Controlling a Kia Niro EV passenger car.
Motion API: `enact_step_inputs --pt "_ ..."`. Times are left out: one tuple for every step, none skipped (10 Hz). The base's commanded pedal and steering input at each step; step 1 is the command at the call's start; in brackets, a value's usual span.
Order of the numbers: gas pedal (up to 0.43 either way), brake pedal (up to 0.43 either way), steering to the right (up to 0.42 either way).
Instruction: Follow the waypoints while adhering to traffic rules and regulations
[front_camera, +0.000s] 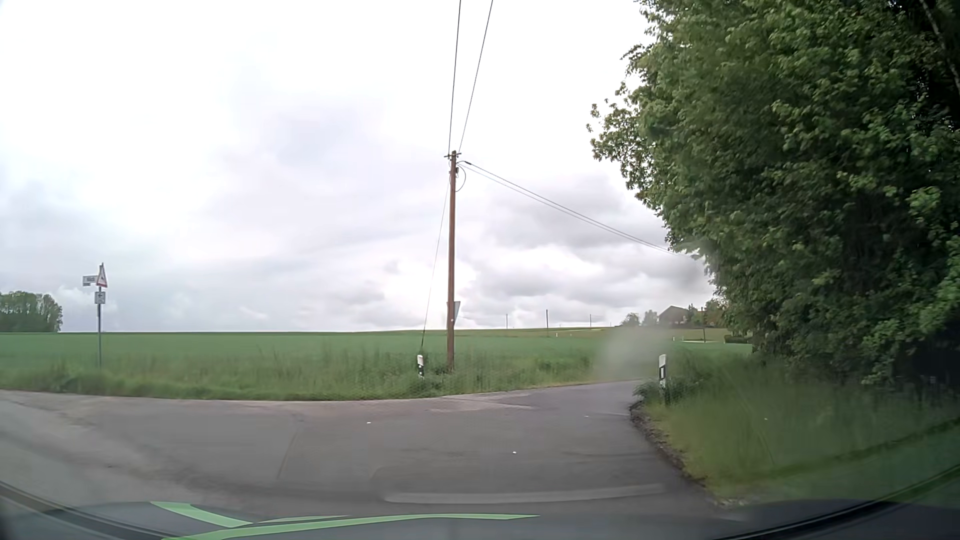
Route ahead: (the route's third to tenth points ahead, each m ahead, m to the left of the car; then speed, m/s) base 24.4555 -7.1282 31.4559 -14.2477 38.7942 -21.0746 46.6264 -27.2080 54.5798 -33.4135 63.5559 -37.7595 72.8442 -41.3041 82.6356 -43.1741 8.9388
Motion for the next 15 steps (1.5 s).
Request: enact_step_inputs --pt "0.000 0.061 0.051" --pt "0.000 0.000 0.060" --pt "0.000 0.000 0.075" --pt "0.000 0.000 0.087" --pt "0.000 0.000 0.100" --pt "0.000 0.000 0.109" --pt "0.067 0.000 0.119" --pt "0.087 0.000 0.130" --pt "0.098 0.000 0.145" --pt "0.098 0.000 0.153" --pt "0.177 0.000 0.165" --pt "0.197 0.000 0.177" --pt "0.209 0.000 0.187" --pt "0.209 0.000 0.191" --pt "0.209 0.000 0.191"
